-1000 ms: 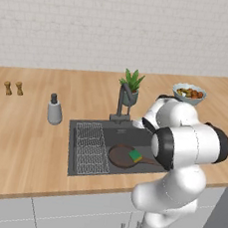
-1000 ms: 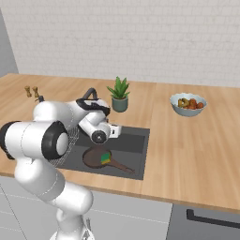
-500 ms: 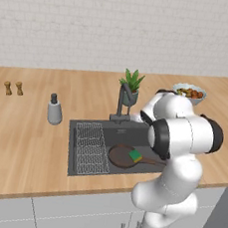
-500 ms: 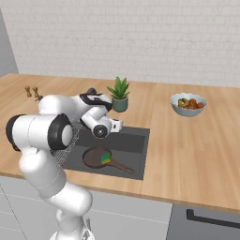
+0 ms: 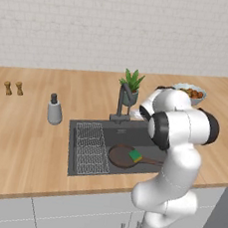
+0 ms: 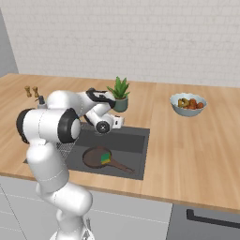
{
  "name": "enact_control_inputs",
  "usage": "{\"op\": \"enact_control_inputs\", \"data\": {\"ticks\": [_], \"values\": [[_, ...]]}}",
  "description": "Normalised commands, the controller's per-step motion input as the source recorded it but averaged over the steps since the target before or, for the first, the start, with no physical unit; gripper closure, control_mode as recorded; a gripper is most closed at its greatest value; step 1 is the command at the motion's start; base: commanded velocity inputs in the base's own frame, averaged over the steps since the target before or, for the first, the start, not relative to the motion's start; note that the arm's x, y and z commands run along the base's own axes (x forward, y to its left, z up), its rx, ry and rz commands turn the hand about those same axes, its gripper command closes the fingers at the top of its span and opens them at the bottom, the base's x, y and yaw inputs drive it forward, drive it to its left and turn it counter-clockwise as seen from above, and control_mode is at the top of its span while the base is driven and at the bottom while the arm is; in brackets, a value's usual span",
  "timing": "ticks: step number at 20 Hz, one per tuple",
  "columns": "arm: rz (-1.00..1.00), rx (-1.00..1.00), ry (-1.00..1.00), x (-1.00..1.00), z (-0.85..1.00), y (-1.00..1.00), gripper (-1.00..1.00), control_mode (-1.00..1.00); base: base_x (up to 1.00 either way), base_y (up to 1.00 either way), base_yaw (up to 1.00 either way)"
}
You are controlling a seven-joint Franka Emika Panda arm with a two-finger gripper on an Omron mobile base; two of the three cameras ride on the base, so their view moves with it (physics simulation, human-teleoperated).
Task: Pick the pan and sponge and place them into the sink. Then turn on the water.
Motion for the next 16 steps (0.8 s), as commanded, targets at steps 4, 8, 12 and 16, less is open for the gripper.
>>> {"op": "enact_control_inputs", "data": {"ticks": [4,8,12,16], "values": [[0.00,0.00,0.00,0.12,-0.10,0.07,-1.00,-1.00,0.00,0.00,0.00],[0.00,0.00,0.00,0.02,-0.17,0.13,-1.00,-1.00,0.00,0.00,0.00],[0.00,0.00,0.00,0.08,-0.17,0.06,-1.00,-1.00,0.00,0.00,0.00],[0.00,0.00,0.00,0.23,-0.01,0.02,-1.00,-1.00,0.00,0.00,0.00]]}}
